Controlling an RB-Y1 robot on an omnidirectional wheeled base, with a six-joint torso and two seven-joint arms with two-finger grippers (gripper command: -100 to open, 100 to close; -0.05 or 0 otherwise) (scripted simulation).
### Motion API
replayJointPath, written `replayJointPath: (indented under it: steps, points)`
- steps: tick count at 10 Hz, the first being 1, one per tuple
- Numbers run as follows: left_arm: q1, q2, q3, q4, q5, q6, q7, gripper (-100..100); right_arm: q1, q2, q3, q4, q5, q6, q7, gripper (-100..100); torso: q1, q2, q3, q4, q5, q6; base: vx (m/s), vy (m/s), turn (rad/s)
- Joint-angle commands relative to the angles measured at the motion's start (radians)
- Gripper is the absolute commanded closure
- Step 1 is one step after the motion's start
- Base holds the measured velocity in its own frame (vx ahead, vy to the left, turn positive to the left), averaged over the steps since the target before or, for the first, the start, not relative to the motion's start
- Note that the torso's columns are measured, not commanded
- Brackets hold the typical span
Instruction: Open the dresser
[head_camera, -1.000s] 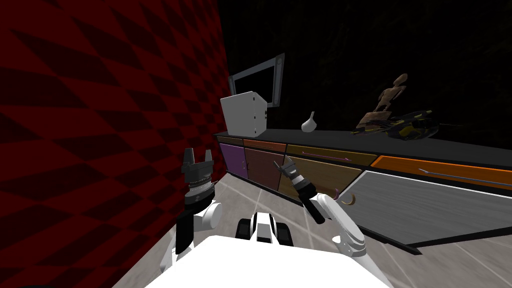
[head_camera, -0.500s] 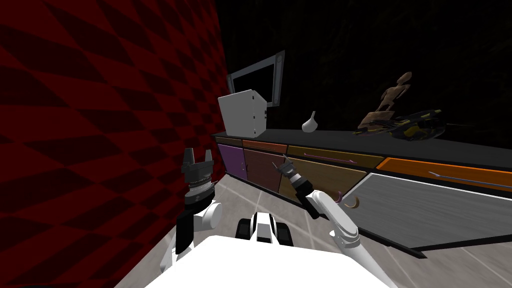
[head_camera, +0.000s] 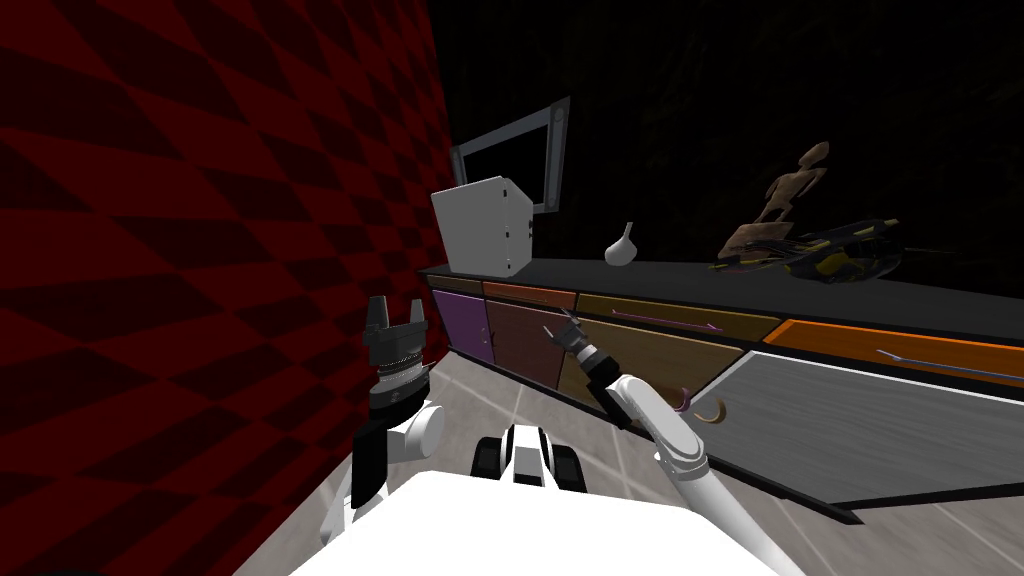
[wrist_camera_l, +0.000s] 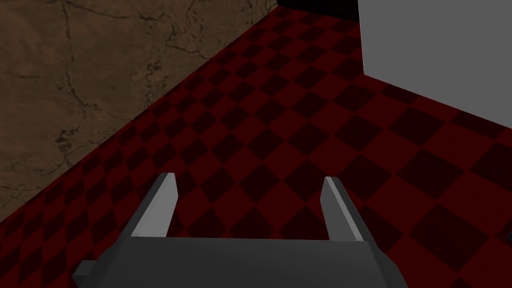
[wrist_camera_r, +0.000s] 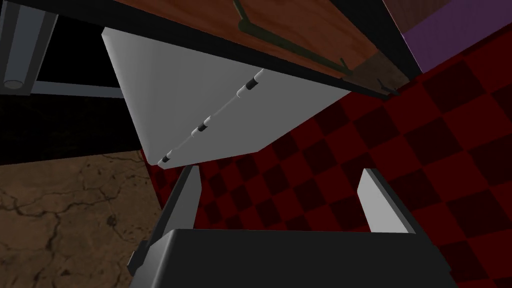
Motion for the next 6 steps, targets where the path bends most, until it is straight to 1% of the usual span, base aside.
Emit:
replayJointPath:
  steps: [1,2,3,4,5,6]
  points:
    - [0.000,0.000,0.000,0.000,0.000,0.000,0.000,0,-0.029,-0.021,0.013,0.026,0.076,0.012,0.040,-100,0.001,0.001,0.000,0.000,0.000,0.000,0.063,0.018,-0.023]
    - [0.000,0.000,0.000,0.000,0.000,0.000,0.000,0,-0.029,-0.021,0.013,0.026,0.095,0.012,0.040,-100,0.001,0.000,0.000,0.000,0.000,0.000,0.050,0.014,-0.011]
    - [0.000,0.000,0.000,0.000,0.000,0.000,0.000,0,-0.047,-0.035,0.022,0.042,0.128,0.019,0.064,-100,0.001,0.001,0.000,0.000,0.000,0.000,0.054,0.017,-0.023]
    - [0.000,0.000,0.000,0.000,0.000,0.000,0.000,0,-0.047,-0.035,0.022,0.042,0.145,0.019,0.064,-100,0.001,0.000,0.000,0.000,0.000,0.000,0.044,0.012,-0.011]
    - [0.000,0.000,0.000,0.000,0.000,0.000,0.000,0,-0.064,-0.048,0.030,0.057,0.181,0.026,0.086,-100,0.000,0.001,0.000,0.000,0.000,0.000,0.054,0.003,-0.023]
    - [0.000,0.000,0.000,0.000,0.000,0.000,0.000,0,-0.064,-0.048,0.030,0.057,0.193,0.026,0.086,-100,0.000,0.000,0.000,0.000,0.000,0.000,0.048,0.005,-0.009]
